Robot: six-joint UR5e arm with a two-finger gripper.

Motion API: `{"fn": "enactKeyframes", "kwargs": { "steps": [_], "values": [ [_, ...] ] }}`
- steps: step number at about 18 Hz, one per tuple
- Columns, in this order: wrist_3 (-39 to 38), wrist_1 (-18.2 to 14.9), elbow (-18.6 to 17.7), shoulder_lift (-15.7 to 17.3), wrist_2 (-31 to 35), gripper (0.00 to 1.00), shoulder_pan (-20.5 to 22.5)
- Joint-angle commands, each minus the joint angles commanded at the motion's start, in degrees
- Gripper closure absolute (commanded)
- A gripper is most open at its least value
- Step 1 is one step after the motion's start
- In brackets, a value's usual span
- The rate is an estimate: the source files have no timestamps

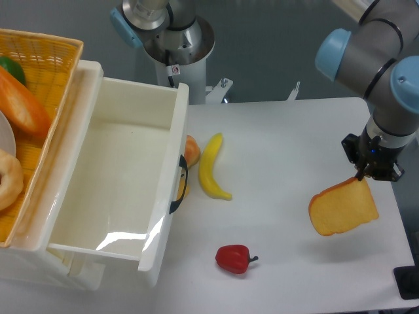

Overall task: Place the bread slice in the upper white drawer
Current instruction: 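Carry the held bread slice across the table over the open white drawer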

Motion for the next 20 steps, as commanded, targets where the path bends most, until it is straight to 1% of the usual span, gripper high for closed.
{"fn": "enactKeyframes", "kwargs": {
  "steps": [4, 6, 9, 11, 13, 15, 18, 20],
  "values": [
    [-0.44, 0.00, -0.09, 0.53, -0.09, 1.00, -0.17],
    [-1.14, 0.00, -0.52, 1.93, -1.31, 1.00, -0.44],
    [-4.04, -0.09, -1.75, 5.00, -2.55, 1.00, -0.96],
    [-5.09, -0.09, -2.63, 7.28, -4.91, 1.00, -1.84],
    [-8.86, -0.09, -3.51, 9.92, -7.29, 1.00, -2.37],
    [-12.11, -0.09, -3.78, 11.94, -8.08, 1.00, -4.12],
    [-16.95, 0.00, -5.79, 15.02, -8.79, 1.00, -7.11],
    [-19.76, 0.00, -6.33, 15.73, -9.40, 1.00, -8.78]
  ]
}}
